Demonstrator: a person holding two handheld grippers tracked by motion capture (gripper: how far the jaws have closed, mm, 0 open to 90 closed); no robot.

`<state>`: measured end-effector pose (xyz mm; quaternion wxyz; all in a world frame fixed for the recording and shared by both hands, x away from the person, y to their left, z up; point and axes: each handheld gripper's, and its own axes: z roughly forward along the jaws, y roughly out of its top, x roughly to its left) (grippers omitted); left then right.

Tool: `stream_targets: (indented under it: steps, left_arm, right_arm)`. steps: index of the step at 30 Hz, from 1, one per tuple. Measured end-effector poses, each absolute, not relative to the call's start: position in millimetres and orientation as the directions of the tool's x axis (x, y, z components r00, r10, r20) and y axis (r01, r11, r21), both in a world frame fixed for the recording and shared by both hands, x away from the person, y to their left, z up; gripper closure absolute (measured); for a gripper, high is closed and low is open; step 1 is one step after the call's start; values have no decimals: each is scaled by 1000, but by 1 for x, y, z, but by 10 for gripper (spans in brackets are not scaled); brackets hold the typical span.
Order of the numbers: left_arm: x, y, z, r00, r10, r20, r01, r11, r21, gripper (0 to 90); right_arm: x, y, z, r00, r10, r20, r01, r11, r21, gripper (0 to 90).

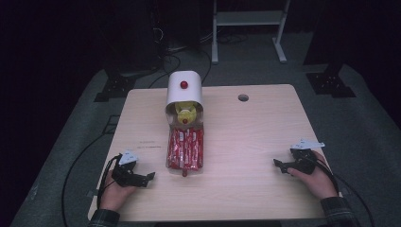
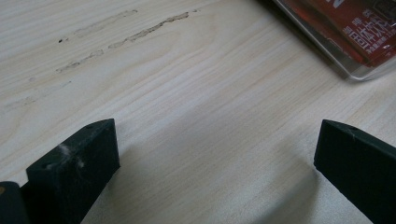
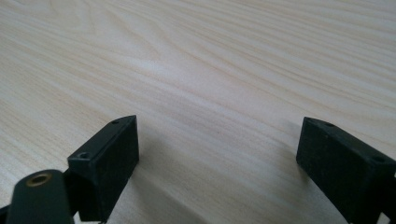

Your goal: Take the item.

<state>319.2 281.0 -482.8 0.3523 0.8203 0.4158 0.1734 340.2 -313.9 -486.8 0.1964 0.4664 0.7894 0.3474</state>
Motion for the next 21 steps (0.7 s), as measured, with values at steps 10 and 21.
stream_targets:
  steps: [10,21]
  left_arm:
    - [322,280,-478,597,802,-17,562,-402,723,0]
    - [323,276,-468,601,798,-46,554,-374,744,0]
  right_arm:
    - [339,-314,-487,-489,872,13,599,325,732,120]
    - [339,-314,-487,-491,871,15,599,325,732,120]
